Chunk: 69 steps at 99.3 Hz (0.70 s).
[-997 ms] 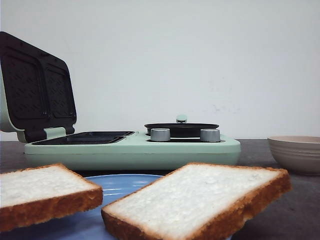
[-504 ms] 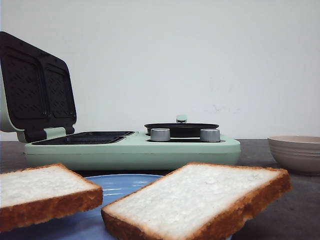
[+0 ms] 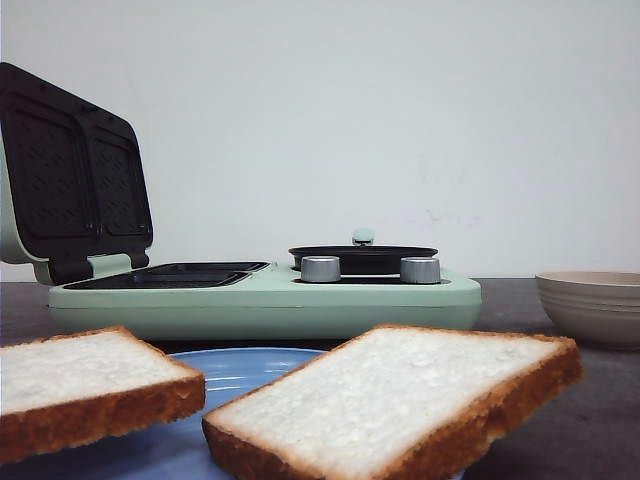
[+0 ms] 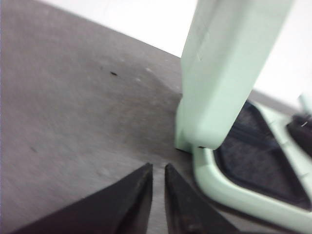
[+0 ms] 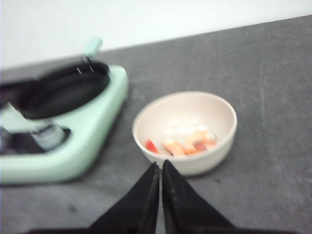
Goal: Make breakfast with bread and shrimp
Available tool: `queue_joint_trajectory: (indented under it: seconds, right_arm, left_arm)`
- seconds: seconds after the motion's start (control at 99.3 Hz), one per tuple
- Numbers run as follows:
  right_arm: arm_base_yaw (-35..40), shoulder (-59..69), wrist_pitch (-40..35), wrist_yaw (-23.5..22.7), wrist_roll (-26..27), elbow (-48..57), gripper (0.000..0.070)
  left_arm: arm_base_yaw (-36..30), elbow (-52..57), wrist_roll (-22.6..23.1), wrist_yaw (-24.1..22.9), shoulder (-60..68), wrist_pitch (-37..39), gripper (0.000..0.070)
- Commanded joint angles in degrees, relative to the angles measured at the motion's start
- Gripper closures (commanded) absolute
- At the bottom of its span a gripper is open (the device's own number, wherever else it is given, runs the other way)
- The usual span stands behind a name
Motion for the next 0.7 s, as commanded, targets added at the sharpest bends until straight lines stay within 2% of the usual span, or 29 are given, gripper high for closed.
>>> queue_joint_trajectory:
  seconds: [0.0, 0.091, 0.181, 0.272, 0.383, 0.524, 0.635, 0.685]
  right_arm:
    - [0.11, 0.83, -0.76, -0.15, 4.37, 4.02, 0.0700]
    - [0.07, 4.59, -3.32, -0.17, 4.55, 8.74, 0.0700]
    - [0.07, 11.41, -5.22, -0.85, 4.37, 13.44, 0.0700]
    - [0.07, 19.74, -9.38, -1.49, 3.85, 18.91, 0.0700]
    - [0.09, 28.20, -14.10, -2.14, 2.78, 25.24, 0.0700]
    - [0.15, 33.64, -14.71, -2.29, 2.45, 29.35, 0.0700]
    - [0.15, 35.10, -15.72, -3.58, 2.38, 30.23, 0.0700]
    - [0.13, 35.36, -15.39, -4.87, 2.19, 30.25, 0.0700]
  left_arm:
    - [0.07, 4.02, -3.34, 0.83, 0.57, 1.07, 0.0690]
    - [0.07, 10.67, -2.69, 0.79, 3.80, -2.32, 0.0690]
    - [0.07, 18.23, 2.29, 0.90, 10.64, -7.43, 0.0690]
    - [0.07, 25.29, 5.33, 3.72, 18.34, -12.41, 0.0690]
    - [0.07, 31.32, 5.33, 10.34, 25.00, -18.08, 0.0690]
    - [0.04, 32.92, 4.61, 18.75, 28.26, -23.39, 0.0677]
    - [-0.48, 32.85, 4.68, 19.61, 28.83, -29.94, 0.0663]
    - [-0.76, 32.48, 4.63, 19.63, 28.68, -32.35, 0.0612]
